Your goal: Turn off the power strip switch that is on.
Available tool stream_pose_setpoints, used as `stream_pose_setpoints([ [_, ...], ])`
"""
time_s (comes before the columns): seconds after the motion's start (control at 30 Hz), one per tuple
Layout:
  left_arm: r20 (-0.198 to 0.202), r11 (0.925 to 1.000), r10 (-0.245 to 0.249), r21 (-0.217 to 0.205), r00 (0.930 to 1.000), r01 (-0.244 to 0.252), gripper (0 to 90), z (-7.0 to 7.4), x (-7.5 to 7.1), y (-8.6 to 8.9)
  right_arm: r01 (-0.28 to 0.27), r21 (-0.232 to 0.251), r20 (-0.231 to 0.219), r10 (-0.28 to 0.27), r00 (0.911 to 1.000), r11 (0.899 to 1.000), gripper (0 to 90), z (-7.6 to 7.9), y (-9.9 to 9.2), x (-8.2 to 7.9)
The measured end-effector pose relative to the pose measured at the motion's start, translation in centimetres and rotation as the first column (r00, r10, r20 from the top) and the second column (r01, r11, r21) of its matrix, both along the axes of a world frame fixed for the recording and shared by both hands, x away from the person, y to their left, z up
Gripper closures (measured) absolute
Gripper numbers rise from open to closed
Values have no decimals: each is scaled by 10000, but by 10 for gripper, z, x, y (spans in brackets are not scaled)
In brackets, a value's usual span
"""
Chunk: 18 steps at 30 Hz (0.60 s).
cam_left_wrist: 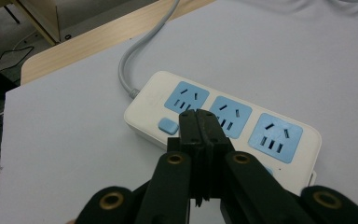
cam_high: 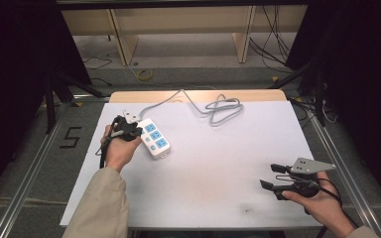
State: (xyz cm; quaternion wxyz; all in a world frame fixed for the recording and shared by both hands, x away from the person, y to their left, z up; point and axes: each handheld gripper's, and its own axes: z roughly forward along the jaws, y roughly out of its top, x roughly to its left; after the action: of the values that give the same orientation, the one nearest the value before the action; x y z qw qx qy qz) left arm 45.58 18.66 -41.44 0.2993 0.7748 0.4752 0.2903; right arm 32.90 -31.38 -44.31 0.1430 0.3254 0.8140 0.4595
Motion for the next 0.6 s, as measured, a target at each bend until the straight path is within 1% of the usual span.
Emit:
stream_pose_setpoints([
  [0.23, -114, 9999, -42, 95, 9999, 43, 898, 0, 2, 0, -20, -15, 25, 20, 10000, 10000, 280, 0, 0, 0],
  [0.6, -236, 9999, -60, 97, 9997, 62, 898, -2, 7, -2, -7, -13, 8, 7, 10000, 10000, 280, 0, 1, 1],
])
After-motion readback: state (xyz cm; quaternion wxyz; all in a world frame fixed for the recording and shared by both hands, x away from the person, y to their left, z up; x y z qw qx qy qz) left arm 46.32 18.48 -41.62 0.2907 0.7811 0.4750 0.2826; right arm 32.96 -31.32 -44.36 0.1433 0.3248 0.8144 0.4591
